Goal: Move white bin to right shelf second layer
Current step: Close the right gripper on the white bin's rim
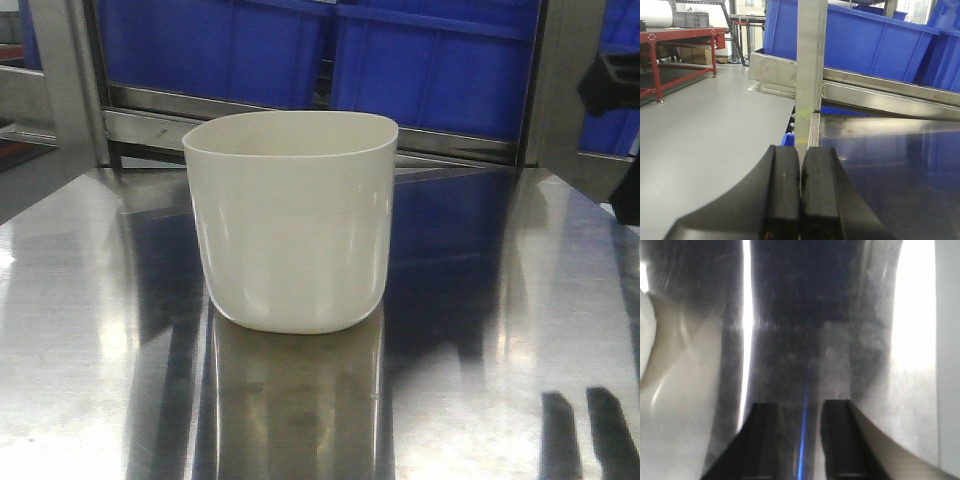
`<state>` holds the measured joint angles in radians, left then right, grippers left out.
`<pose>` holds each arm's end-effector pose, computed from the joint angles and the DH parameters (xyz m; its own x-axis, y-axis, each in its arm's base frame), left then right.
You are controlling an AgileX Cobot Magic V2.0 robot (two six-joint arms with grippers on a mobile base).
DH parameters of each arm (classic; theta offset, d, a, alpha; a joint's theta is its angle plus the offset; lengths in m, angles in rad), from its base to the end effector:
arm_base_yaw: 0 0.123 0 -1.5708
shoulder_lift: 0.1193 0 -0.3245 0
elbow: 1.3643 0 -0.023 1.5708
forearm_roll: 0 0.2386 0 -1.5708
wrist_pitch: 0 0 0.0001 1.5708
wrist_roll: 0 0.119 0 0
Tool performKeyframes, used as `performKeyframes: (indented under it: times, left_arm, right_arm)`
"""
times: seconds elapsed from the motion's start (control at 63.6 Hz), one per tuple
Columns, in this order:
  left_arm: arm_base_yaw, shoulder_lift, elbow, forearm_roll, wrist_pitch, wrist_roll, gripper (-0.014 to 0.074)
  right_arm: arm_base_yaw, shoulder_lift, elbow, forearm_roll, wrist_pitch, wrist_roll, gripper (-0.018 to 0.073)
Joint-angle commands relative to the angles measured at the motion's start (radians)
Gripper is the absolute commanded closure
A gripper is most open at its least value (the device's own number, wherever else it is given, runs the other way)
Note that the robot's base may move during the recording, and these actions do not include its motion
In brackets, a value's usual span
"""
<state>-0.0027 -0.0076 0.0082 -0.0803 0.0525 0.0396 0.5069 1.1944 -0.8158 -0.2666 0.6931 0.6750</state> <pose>0.0322 -0.0006 0.2067 0.0339 -0.0407 -0.9986 0.0083 0.9991 -0.0404 0.2013 0.0889 0.2937 -0.8204 0.0530 -0.5693 -0.0279 0.9908 0.1325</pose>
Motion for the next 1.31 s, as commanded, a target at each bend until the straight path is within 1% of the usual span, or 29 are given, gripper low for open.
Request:
performKeyframes:
  times: [0.0,0.142,0.252,0.346,0.503,0.566,0.676,0.787,0.912,1.101,1.29]
  left_arm:
    - [-0.001,-0.016,0.027,-0.005,-0.081,-0.005,0.0512]
    - [-0.001,-0.016,0.027,-0.005,-0.081,-0.005,0.0512]
    - [-0.001,-0.016,0.027,-0.005,-0.081,-0.005,0.0512]
    - [-0.001,-0.016,0.027,-0.005,-0.081,-0.005,0.0512]
    - [-0.001,-0.016,0.027,-0.005,-0.081,-0.005,0.0512]
    - [-0.001,-0.016,0.027,-0.005,-0.081,-0.005,0.0512]
    - [-0.001,-0.016,0.027,-0.005,-0.081,-0.005,0.0512]
    - [-0.001,-0.016,0.027,-0.005,-0.081,-0.005,0.0512]
    - [-0.001,-0.016,0.027,-0.005,-0.081,-0.005,0.0512]
    - [-0.001,-0.016,0.027,-0.005,-0.081,-0.005,0.0512]
    - [-0.001,-0.016,0.027,-0.005,-0.081,-0.005,0.0512]
  right_arm:
    - [0.045,0.037,-0.134,-0.073,0.049,0.07,0.0198]
    - [0.118,0.141,-0.324,-0.054,0.194,0.07,0.0198]
    - [0.159,0.232,-0.478,0.006,0.298,0.07,0.0198]
    - [0.175,0.304,-0.597,0.05,0.365,0.07,0.0198]
    - [0.199,0.4,-0.755,0.064,0.451,0.07,0.0198]
    - [0.21,0.421,-0.794,0.072,0.472,0.07,0.0198]
    - [0.229,0.458,-0.837,0.084,0.483,0.08,0.0198]
    - [0.23,0.483,-0.841,0.087,0.476,0.101,0.0198]
    - [0.226,0.511,-0.84,0.087,0.477,0.104,0.0198]
    - [0.226,0.554,-0.838,0.111,0.496,0.104,0.0198]
    - [0.205,0.571,-0.837,0.113,0.503,0.104,0.0198]
